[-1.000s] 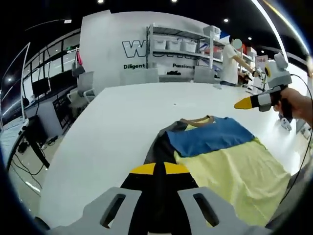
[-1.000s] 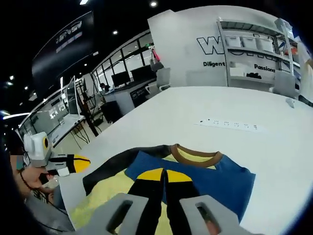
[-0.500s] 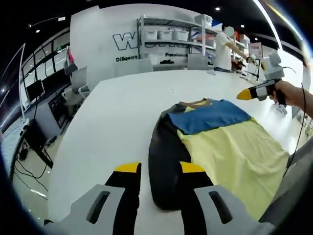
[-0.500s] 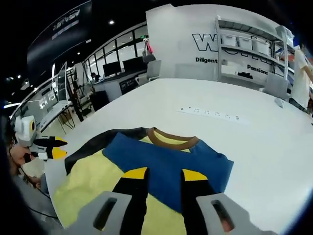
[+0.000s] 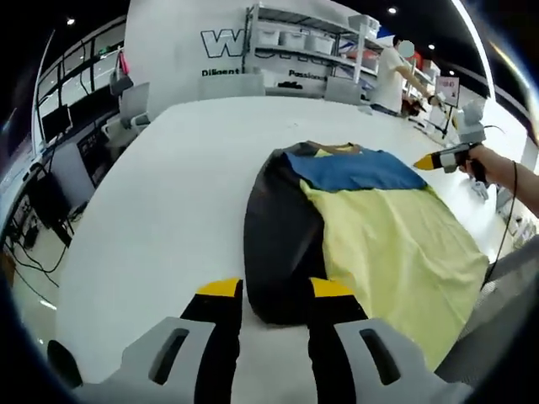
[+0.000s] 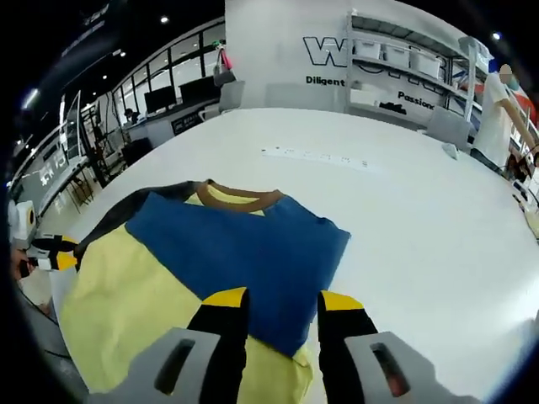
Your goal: Fold the garment on the visible template until the final outline fits inside the template.
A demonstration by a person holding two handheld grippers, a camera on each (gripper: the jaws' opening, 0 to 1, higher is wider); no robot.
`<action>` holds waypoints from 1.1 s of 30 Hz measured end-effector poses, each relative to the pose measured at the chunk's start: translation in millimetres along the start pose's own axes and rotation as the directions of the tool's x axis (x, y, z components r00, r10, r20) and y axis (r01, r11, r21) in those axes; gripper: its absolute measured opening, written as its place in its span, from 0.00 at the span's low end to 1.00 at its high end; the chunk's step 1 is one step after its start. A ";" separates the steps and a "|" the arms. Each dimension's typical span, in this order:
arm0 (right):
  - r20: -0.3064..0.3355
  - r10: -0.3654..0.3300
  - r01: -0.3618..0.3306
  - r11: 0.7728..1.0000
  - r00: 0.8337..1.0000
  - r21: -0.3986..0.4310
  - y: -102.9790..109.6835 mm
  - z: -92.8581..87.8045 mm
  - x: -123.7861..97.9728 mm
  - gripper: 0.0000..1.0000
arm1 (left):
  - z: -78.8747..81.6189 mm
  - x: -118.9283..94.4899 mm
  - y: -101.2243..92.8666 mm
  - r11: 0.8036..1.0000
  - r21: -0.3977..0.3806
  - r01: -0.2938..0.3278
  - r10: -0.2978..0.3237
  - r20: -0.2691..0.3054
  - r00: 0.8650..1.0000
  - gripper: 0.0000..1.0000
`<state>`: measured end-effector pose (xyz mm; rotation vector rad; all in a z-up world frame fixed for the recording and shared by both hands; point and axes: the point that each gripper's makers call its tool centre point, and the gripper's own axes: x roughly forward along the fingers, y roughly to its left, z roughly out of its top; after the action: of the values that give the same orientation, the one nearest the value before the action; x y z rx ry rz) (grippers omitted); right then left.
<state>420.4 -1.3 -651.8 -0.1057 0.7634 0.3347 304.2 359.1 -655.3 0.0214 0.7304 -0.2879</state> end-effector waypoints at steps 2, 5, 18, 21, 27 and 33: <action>-0.013 -0.007 0.007 1.000 1.000 0.005 -3.3 -6.0 2.2 0.28 | -0.5 1.9 -0.9 1.000 -0.004 0.003 -0.003 -0.003 1.000 0.23; -0.046 -0.020 0.020 1.000 0.999 0.011 -4.9 -17.8 4.6 0.27 | -2.7 3.7 0.1 1.000 -0.011 -0.007 0.007 -0.011 1.000 0.20; -0.081 -0.018 0.018 1.000 0.997 -0.002 -2.1 -32.9 9.7 0.06 | -9.6 8.0 -1.9 1.000 -0.030 -0.004 0.003 -0.023 1.000 0.00; -0.080 -0.020 0.019 1.000 0.997 -0.004 -2.0 -33.0 9.9 0.00 | -9.8 8.4 -1.3 0.999 -0.031 -0.004 0.003 -0.021 1.000 0.00; -0.090 -0.056 0.050 0.997 0.994 -0.067 -2.9 -33.7 7.8 0.00 | 0.0 2.0 7.8 0.997 -0.066 -0.039 0.040 0.018 0.999 0.00; -0.091 -0.063 0.060 0.998 0.994 -0.037 -5.3 -33.1 7.7 0.00 | 11.5 -8.3 19.9 0.996 -0.063 -0.071 0.073 0.044 0.996 0.00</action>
<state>405.5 -11.4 -681.1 -0.1771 0.8439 0.2855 311.2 378.9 -642.8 -0.0172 0.6904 -0.1963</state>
